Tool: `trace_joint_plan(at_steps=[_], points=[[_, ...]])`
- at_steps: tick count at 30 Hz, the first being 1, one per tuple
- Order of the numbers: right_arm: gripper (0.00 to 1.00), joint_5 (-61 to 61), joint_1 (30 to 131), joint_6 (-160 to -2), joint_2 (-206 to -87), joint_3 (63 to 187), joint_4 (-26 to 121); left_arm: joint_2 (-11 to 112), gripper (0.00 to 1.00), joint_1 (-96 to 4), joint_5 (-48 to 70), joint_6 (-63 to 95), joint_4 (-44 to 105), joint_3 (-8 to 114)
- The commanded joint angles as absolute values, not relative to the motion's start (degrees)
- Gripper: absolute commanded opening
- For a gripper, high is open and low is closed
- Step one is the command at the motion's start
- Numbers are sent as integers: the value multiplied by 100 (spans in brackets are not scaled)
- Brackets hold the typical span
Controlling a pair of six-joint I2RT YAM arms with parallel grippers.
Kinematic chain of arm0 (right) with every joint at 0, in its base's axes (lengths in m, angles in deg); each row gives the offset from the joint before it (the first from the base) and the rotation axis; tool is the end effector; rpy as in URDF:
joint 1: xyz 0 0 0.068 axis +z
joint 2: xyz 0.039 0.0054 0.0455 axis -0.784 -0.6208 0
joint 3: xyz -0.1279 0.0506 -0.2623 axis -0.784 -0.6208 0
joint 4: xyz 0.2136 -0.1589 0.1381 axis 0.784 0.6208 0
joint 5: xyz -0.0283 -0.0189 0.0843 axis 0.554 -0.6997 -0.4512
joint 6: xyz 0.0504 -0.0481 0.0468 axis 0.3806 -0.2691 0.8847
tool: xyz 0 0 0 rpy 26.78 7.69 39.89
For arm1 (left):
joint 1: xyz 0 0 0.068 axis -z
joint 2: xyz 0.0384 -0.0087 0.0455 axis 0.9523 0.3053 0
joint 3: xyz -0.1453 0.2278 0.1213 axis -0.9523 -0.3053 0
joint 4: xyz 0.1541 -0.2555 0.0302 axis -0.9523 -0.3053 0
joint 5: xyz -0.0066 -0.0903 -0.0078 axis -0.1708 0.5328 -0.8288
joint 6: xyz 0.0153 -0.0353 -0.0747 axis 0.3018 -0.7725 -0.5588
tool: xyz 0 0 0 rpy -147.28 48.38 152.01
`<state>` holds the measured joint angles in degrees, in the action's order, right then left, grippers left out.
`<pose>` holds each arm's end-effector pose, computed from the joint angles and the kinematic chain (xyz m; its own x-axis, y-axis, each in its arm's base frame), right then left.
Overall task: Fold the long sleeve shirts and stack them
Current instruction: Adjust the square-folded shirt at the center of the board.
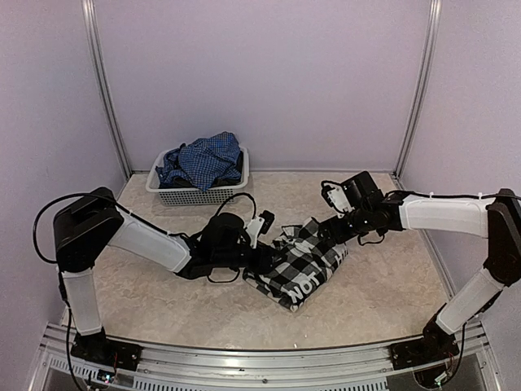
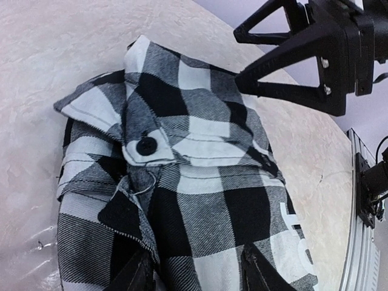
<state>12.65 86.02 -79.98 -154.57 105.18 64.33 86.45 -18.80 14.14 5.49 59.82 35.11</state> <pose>0.3179 0.2096 0.1825 -0.7020 -0.3146 -0.6390 -0.4235 0.9057 0.0193 0.2637 -0.3794 0.1109 -0.5744 0.1533 -0.8041 0.7294 0.5417 -0.4177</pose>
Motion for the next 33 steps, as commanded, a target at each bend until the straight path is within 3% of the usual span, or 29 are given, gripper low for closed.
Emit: trace_joint_plan(at_steps=[1,11,20,26,33], points=[[88,778,8696,-7751,-15161,10704,6480,8450,45,-1777,1340,956,5999,3621],[85,22,8936,-7399,-15474,10286,5830,8614,45,-1862,1757,558,6624,3420],[75,32,9010,-7353,-16129,10044,5539,8928,45,-2212,1882,-347,6797,3496],[64,305,9010,-7375,-16309,9880,5603,9133,38,-2358,1994,-560,6600,3683],[62,365,9009,-7356,-16331,9684,5521,9254,23,-2355,2187,-485,6558,3865]])
